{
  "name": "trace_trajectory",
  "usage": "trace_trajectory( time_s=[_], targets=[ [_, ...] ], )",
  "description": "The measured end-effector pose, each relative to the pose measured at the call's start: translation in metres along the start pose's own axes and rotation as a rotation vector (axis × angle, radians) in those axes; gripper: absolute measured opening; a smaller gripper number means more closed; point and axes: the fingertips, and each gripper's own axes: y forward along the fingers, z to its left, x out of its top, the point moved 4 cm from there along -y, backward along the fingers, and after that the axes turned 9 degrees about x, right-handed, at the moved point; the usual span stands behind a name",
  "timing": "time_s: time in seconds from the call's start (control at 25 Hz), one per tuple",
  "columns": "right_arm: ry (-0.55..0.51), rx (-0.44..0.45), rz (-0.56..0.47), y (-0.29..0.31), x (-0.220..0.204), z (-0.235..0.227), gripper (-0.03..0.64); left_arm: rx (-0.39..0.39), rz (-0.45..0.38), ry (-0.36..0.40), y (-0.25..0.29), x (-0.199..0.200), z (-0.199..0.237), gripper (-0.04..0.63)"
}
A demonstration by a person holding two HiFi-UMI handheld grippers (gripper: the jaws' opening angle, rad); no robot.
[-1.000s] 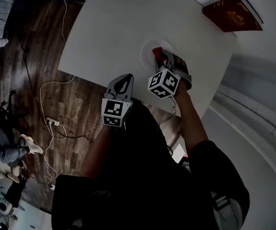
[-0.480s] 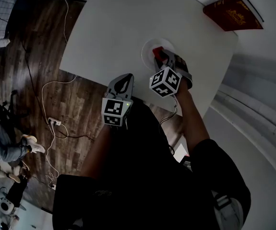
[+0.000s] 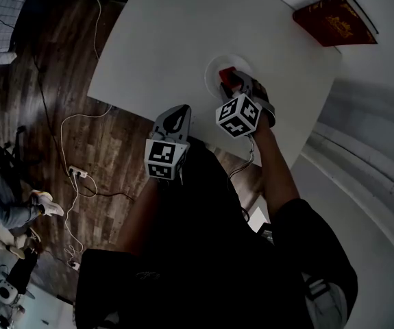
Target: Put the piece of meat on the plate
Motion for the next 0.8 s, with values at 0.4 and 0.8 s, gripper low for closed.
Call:
trace_trajectory(
  time_s=[0.4, 0.8],
  targets=[
    [0.010, 0.009, -0.004, 0.0001, 0.0000, 0.0046, 0.198, -0.001, -0.006, -0.008, -0.0021, -0.0021, -0.0018, 0.002],
    [0.016, 0.012, -0.006, 0.0006, 0.0007, 0.0069, 0.206, 0.001, 0.001, -0.012, -0.0067, -0.0060, -0.0002, 0.002]
  ],
)
